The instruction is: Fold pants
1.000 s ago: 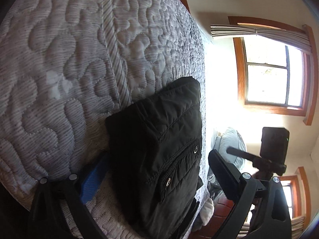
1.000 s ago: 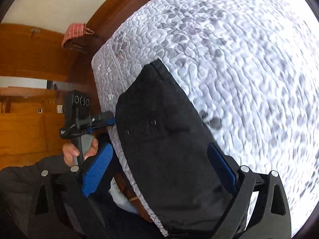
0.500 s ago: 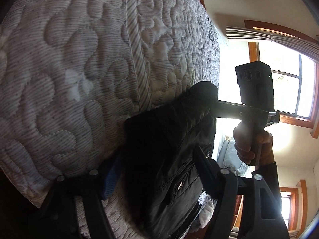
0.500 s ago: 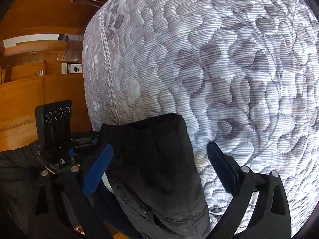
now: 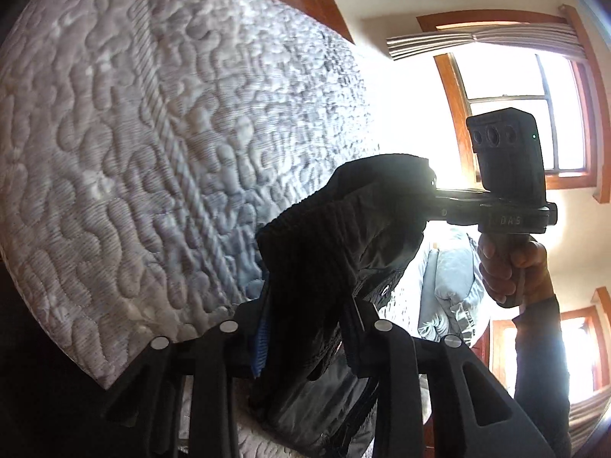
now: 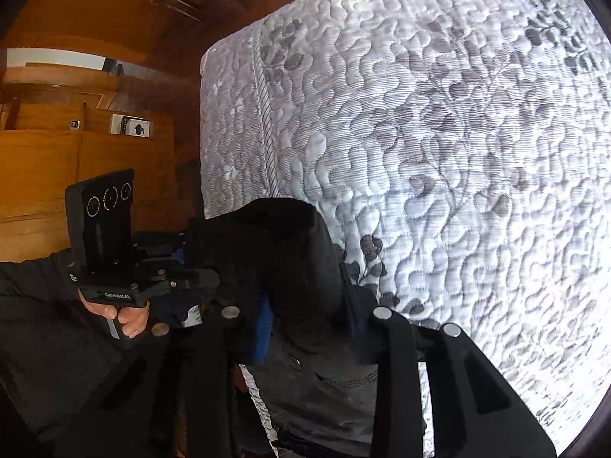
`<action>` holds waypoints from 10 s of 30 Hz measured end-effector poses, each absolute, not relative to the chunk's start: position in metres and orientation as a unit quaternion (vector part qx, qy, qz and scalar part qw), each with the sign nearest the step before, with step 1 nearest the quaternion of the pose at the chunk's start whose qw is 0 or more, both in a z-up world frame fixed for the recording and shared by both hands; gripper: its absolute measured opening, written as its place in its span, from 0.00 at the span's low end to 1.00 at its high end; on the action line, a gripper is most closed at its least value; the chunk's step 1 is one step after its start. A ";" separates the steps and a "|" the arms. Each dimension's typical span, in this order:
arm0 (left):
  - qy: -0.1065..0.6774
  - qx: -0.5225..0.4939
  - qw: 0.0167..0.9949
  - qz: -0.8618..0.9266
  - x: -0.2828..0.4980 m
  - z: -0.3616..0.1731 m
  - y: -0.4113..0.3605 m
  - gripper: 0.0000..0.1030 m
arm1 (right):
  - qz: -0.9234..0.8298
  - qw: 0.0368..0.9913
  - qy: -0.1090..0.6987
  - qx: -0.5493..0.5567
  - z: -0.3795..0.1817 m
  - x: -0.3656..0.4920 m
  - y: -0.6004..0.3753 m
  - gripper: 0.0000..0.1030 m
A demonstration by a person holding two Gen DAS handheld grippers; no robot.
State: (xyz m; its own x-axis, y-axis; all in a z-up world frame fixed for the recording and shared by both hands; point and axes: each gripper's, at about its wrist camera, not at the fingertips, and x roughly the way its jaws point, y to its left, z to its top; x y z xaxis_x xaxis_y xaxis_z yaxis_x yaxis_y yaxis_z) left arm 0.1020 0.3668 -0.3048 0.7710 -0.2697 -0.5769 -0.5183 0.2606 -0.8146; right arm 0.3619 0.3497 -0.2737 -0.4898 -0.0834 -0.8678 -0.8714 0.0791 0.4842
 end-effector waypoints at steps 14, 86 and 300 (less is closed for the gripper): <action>0.326 -0.446 0.833 0.012 0.146 -0.171 0.277 0.28 | 0.525 0.477 0.596 -0.377 -0.136 0.365 0.217 0.25; 0.405 -0.166 0.880 -0.185 0.185 -0.114 -0.064 0.26 | 0.394 0.641 0.560 -0.346 -0.092 0.326 -0.163 0.17; 0.597 -0.326 0.652 -0.336 0.398 -0.306 0.105 0.33 | 0.331 0.670 0.578 0.328 -0.268 0.384 -0.262 0.38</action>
State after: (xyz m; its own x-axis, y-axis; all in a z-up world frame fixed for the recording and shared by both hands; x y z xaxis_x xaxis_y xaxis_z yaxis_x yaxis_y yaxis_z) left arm 0.3979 0.1046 -0.3062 0.0620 -0.8272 -0.5585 0.0487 0.5614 -0.8261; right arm 0.3842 -0.2617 -0.2680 0.1123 0.8234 -0.5563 -0.0643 0.5647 0.8228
